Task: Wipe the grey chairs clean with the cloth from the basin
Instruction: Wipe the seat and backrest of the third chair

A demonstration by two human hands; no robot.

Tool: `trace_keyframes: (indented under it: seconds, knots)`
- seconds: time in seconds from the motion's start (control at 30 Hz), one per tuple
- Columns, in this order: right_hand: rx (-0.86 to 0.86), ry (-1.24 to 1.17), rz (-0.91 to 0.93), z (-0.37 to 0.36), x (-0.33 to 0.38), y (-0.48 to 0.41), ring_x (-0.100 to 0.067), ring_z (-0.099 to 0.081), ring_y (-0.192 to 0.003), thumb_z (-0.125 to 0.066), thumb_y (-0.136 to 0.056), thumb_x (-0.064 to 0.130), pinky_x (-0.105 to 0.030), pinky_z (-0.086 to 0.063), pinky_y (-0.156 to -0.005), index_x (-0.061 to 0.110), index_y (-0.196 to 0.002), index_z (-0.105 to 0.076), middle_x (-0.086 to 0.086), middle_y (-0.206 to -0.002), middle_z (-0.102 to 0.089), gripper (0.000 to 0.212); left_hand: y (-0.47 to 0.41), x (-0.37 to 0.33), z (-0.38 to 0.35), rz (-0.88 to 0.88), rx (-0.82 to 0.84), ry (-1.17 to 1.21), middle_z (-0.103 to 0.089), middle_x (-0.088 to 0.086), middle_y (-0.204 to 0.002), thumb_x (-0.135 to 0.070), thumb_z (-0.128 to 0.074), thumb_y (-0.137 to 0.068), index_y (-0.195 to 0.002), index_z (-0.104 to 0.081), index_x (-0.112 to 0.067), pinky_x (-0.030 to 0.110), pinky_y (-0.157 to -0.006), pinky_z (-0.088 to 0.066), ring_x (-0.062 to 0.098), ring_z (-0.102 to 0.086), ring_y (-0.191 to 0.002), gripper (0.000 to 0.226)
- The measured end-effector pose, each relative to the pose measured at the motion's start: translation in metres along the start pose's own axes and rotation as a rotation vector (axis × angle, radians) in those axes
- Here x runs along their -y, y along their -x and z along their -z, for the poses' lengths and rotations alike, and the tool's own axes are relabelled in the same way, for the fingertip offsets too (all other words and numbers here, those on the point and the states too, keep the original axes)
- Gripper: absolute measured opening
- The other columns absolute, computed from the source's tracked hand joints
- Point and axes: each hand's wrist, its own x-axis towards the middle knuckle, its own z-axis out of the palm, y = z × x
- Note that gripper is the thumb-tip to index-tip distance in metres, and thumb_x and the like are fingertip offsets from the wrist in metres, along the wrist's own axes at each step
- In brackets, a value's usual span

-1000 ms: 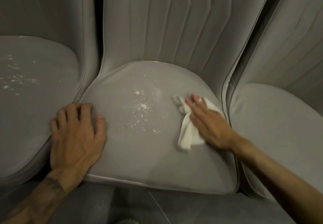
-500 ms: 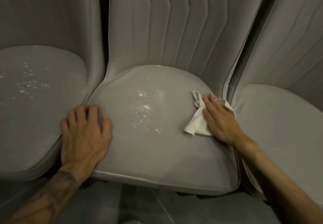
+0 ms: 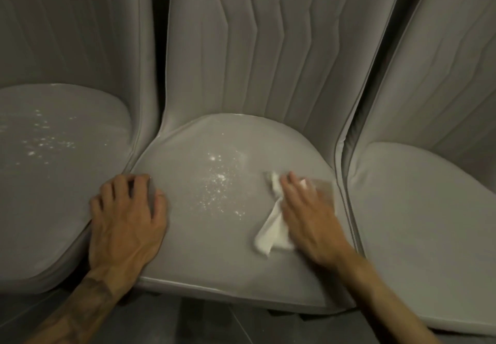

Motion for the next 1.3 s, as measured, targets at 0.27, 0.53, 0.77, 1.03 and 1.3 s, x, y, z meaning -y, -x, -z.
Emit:
trace_keyframes:
  seconds: [0.27, 0.53, 0.77, 1.03, 1.3]
  knots:
    - [-0.016, -0.124, -0.076, 0.019, -0.051, -0.04, -0.03, -0.019, -0.16, -0.033, -0.111, 0.028, -0.033, -0.013, -0.13, 0.013, -0.163, -0.017, -0.012, -0.172, -0.017, 0.056, -0.002, -0.003, 0.006, 0.004, 0.1, 0.021, -0.057, 0.02, -0.133, -0.037, -0.037, -0.098, -0.13, -0.057, -0.007, 0.054, -0.094, -0.044, 0.041, -0.054, -0.116, 0.048]
    - [0.029, -0.221, 0.184, -0.005, 0.029, 0.008, -0.011, -0.01, -0.161, -0.008, -0.108, 0.058, -0.033, -0.016, -0.129, 0.038, -0.165, 0.001, 0.013, -0.174, -0.001, 0.061, -0.001, 0.002, 0.004, -0.011, 0.088, -0.043, -0.057, 0.017, -0.143, -0.038, -0.034, -0.1, -0.136, -0.058, -0.009, 0.063, -0.116, -0.03, 0.036, -0.051, -0.135, 0.052]
    - [-0.01, -0.152, -0.166, 0.026, -0.041, -0.071, -0.035, -0.023, -0.157, -0.033, -0.112, 0.025, -0.036, -0.017, -0.126, 0.009, -0.163, -0.018, -0.015, -0.17, -0.021, 0.056, -0.002, 0.0, 0.004, 0.019, 0.092, -0.021, -0.055, 0.018, -0.146, -0.04, -0.033, -0.1, -0.138, -0.057, -0.009, 0.067, -0.117, -0.027, 0.036, -0.048, -0.14, 0.055]
    - [0.023, -0.19, 0.21, 0.003, 0.019, -0.017, -0.01, -0.016, -0.157, -0.019, -0.11, 0.052, -0.019, -0.013, -0.125, 0.037, -0.165, 0.002, 0.009, -0.174, 0.001, 0.061, -0.002, 0.001, 0.001, 0.022, 0.077, -0.032, -0.055, 0.016, -0.146, -0.041, -0.034, -0.099, -0.137, -0.056, -0.011, 0.065, -0.117, -0.027, 0.035, -0.048, -0.139, 0.053]
    - [-0.029, 0.009, -0.038, 0.013, 0.014, -0.047, -0.03, -0.034, -0.15, -0.014, -0.11, 0.036, -0.041, -0.022, -0.124, 0.015, -0.164, -0.016, -0.007, -0.169, -0.025, 0.058, -0.002, 0.0, 0.0, 0.03, 0.048, -0.037, -0.056, 0.017, -0.144, -0.04, -0.04, -0.098, -0.134, -0.057, -0.011, 0.066, -0.116, -0.029, 0.035, -0.051, -0.136, 0.049]
